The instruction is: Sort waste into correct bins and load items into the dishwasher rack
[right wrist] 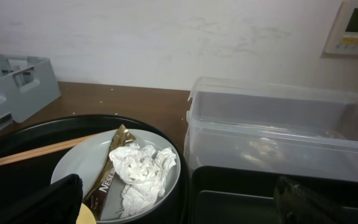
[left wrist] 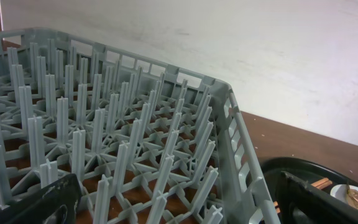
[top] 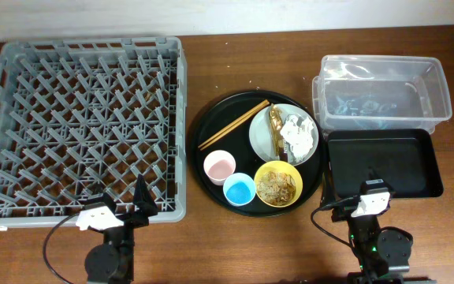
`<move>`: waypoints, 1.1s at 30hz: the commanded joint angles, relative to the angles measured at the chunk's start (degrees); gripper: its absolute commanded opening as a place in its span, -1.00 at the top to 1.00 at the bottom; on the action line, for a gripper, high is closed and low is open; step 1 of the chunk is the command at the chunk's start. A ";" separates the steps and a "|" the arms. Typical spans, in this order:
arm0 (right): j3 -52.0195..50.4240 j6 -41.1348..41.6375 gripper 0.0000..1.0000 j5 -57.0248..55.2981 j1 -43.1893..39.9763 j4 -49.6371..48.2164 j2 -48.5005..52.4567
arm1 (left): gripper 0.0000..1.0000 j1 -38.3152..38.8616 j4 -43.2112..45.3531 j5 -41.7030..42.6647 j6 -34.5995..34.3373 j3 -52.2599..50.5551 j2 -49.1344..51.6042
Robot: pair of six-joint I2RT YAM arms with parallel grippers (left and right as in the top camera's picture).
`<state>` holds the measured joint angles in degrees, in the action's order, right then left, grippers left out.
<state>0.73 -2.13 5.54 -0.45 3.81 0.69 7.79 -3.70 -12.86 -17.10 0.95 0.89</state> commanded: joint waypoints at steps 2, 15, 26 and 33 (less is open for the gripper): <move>-0.42 0.07 -0.97 0.24 -0.37 0.02 -0.33 | -0.99 -0.20 0.26 0.00 0.04 -0.44 -0.48; -0.42 0.09 -0.97 2.73 -0.37 -0.92 -0.33 | -0.99 -0.20 0.55 0.02 0.04 -0.44 -0.48; 43.85 9.97 -0.97 14.23 -0.31 27.10 34.56 | -0.99 -0.20 -12.59 9.22 0.04 33.44 26.03; 86.60 11.69 -0.97 25.94 0.94 51.21 84.08 | -0.99 -0.20 -39.36 20.17 0.04 70.07 63.71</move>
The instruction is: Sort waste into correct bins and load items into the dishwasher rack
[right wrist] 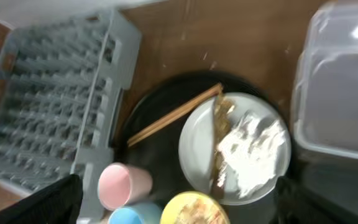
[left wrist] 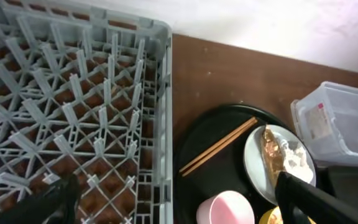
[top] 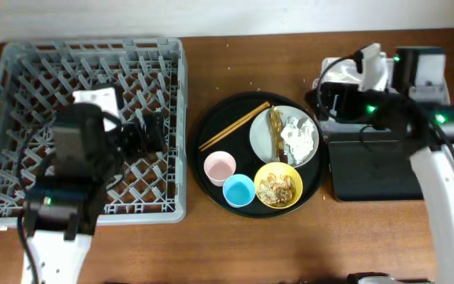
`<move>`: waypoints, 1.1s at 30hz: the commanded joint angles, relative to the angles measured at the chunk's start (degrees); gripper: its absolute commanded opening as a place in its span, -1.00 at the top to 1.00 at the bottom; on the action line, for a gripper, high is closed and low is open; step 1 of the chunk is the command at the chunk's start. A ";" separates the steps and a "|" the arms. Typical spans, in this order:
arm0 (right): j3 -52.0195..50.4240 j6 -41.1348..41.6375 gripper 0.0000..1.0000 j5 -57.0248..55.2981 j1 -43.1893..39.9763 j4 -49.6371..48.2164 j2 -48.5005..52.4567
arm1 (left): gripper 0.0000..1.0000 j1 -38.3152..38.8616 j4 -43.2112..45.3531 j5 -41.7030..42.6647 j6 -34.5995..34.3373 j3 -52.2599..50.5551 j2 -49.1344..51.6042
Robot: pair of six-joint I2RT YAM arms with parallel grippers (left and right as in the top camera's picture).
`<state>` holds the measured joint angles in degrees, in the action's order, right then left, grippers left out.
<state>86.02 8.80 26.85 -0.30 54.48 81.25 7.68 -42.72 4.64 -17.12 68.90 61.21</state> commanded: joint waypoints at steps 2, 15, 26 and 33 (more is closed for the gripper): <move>1.29 1.05 -0.57 -10.64 6.12 5.07 13.57 | -0.99 -0.09 -1.75 2.64 0.07 2.12 6.08; 2.21 7.15 0.92 -19.85 7.76 0.13 24.63 | -0.99 -0.09 -1.95 2.64 0.07 2.12 8.44; 3.04 3.23 -0.38 -8.94 -4.31 -11.65 17.88 | -0.99 -0.09 -1.95 2.64 0.07 2.12 8.44; -2.78 4.15 -0.25 -30.56 19.52 -3.06 25.24 | -0.99 -0.09 -1.95 2.64 0.07 2.12 8.44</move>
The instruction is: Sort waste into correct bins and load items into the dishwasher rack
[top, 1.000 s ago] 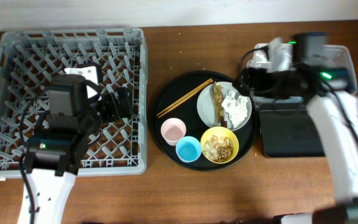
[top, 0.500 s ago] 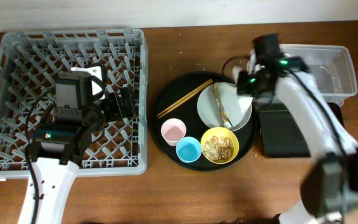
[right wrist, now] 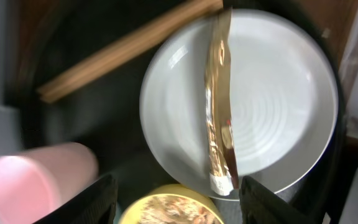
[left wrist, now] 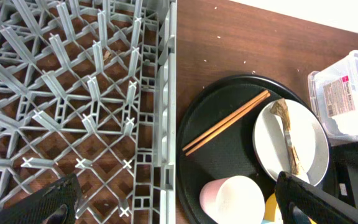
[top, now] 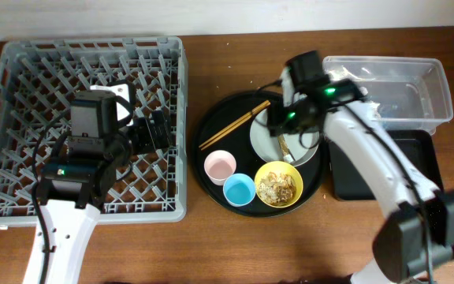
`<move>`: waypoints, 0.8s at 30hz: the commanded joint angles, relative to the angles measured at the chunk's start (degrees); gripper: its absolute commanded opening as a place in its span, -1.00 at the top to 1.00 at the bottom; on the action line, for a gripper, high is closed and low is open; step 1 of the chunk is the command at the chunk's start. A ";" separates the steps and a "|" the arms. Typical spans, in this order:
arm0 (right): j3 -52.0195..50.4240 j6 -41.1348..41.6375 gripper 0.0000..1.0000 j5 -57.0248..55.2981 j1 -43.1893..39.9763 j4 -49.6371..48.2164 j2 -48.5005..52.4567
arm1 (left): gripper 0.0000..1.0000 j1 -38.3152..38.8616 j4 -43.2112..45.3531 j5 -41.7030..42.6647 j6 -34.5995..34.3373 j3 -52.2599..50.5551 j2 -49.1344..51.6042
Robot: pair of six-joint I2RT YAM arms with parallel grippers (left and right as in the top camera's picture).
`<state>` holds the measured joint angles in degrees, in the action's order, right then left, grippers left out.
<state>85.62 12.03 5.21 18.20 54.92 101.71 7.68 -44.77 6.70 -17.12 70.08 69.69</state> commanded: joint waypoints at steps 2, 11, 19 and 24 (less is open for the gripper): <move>-2.58 2.12 -0.13 -8.85 0.48 -6.75 10.47 | -0.99 -0.09 0.11 0.59 0.07 0.94 -0.04; 9.57 15.19 0.92 -7.80 -13.11 -4.04 0.85 | -0.99 -0.09 0.11 0.59 0.07 0.94 -0.04; 12.33 10.80 -0.22 9.35 -27.82 -8.83 2.69 | -0.99 -0.09 0.11 0.59 0.07 0.94 -0.04; 11.26 0.61 -0.10 11.63 -12.44 19.82 -5.38 | -0.99 -0.09 0.11 0.59 0.07 0.94 -0.04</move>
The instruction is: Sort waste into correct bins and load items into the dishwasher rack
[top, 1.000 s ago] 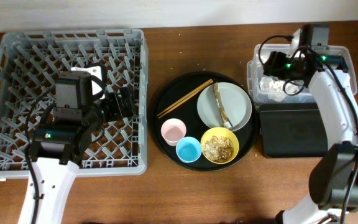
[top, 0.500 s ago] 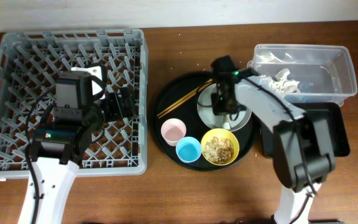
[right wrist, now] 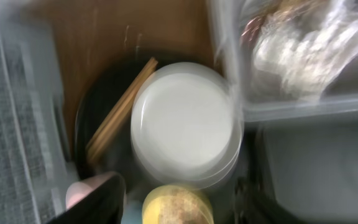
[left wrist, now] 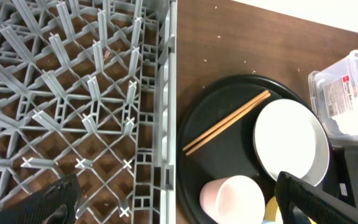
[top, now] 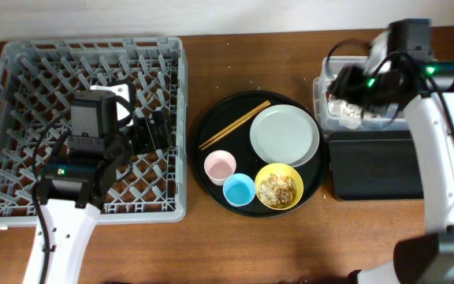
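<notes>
The white plate (top: 284, 136) lies bare on the black tray (top: 211, 118), beside brown chopsticks (top: 233, 125), a pink cup (top: 219, 166), a blue cup (top: 238, 190) and a yellow bowl (top: 278, 185) of food scraps. White tissue (right wrist: 291, 50) and a brown wrapper (right wrist: 257, 25) lie in the clear bin (top: 322, 93). My right gripper (top: 351, 85) hovers open over that bin; its wrist view is blurred. My left gripper (top: 150, 132) is open and empty over the grey dishwasher rack (top: 93, 43), near its right side.
A black bin (top: 373, 170) sits in front of the clear bin, right of the tray. The rack (left wrist: 73, 93) fills the table's left. My right arm stretches along the table's right side.
My right gripper has gone from over the plate to over the clear bin. The brown wrapper has left the plate and lies in the bin with the tissue. The left arm has not moved.
Both arms sat at the front edge, with tissue and wrapper on the plate. Then the left arm stood over the rack and the right arm near the bins. Later only the wrapper was on the plate under my right gripper. Now the plate is bare.
</notes>
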`<move>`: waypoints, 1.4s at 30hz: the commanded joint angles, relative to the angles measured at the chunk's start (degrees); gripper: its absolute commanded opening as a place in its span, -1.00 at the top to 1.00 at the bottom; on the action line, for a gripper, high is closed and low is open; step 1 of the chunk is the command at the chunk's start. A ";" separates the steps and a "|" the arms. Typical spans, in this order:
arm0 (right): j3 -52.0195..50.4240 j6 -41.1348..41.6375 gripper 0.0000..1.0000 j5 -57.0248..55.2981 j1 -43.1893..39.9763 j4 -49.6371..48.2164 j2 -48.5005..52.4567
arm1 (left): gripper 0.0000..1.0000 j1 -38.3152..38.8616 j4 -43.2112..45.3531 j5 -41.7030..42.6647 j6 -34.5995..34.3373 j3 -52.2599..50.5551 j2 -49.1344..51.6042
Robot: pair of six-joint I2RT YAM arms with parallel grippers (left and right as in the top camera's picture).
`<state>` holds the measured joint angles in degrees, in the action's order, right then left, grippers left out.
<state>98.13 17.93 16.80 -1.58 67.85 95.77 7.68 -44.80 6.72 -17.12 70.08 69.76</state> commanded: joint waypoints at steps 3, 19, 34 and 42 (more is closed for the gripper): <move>-12.04 -5.33 0.09 -3.26 17.14 5.57 2.43 | -0.99 -0.09 0.13 0.57 0.07 0.94 -0.11; -24.74 -2.16 0.92 0.52 32.65 -2.08 -1.86 | -0.99 -0.09 -2.58 2.93 0.07 0.94 -0.11; -2.54 -23.74 0.92 42.05 20.20 -9.73 -4.96 | -0.99 -20.74 14.34 78.16 -5.64 0.94 2.08; -2.56 -23.47 0.92 49.51 24.48 -20.87 -4.66 | -0.93 -9.11 16.11 82.84 -5.75 0.94 3.43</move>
<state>94.72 -4.93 63.33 22.72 48.29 91.55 -2.59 -28.86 86.87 -24.01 70.52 73.03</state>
